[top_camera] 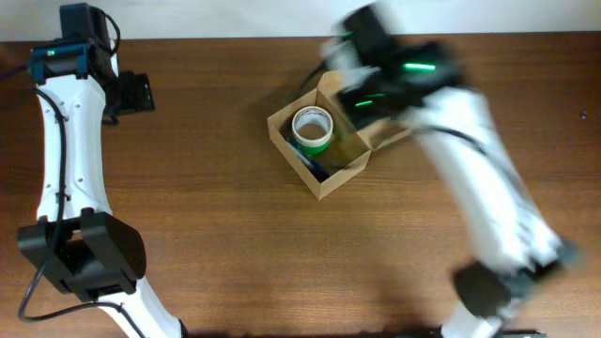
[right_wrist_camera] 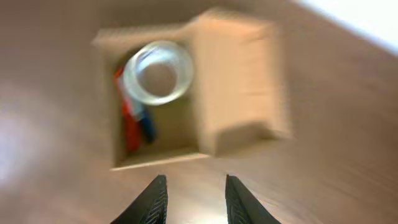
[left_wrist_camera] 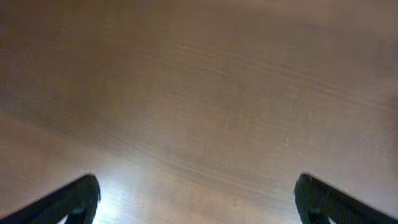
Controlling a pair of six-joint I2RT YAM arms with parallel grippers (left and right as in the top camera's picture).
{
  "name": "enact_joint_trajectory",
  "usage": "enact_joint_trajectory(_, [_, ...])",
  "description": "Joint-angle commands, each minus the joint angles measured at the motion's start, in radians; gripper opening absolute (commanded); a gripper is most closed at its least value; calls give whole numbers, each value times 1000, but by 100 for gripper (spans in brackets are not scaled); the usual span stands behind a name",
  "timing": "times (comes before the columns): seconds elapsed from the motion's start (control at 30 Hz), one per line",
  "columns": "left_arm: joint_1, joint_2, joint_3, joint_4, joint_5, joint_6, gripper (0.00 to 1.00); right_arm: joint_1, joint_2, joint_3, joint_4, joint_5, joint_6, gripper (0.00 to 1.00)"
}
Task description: Pack container
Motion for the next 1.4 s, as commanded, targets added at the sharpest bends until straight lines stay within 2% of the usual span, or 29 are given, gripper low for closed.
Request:
enact_joint_trajectory(0.0, [8, 11, -2, 18, 88, -3, 100, -150, -143, 9, -12, 44, 58, 31])
enact_joint_trajectory(0.2, [8, 11, -2, 12, 216, -2, 100, -415, -186, -19, -40, -76, 134, 30])
enact_joint_trajectory(0.4, [7, 11, -2, 50, 224, -3, 100, -524, -103, -262, -3, -146, 169, 29])
enact_joint_trajectory(0.57, [6, 11, -2, 53, 303, -3, 100, -527, 0, -465, 126, -209, 169, 29])
enact_joint_trajectory(0.77, [5, 11, -2, 56, 307, 6, 100, -513, 146, -606, 257, -320, 200, 29])
enact_joint_trajectory(0.8, [3, 11, -2, 53, 305, 10, 100, -511, 169, -611, 267, -344, 200, 27])
enact_joint_trajectory(1.1, [-7, 11, -2, 43, 304, 28, 100, -457, 244, -613, 442, -446, 200, 26])
enact_joint_trajectory(1.3, [-30, 11, -2, 26, 224, 29, 100, -420, 244, -613, 586, -519, 232, 16])
enact_joint_trajectory(1.37, [-32, 11, -2, 24, 220, 38, 100, -408, 245, -613, 618, -538, 241, 16])
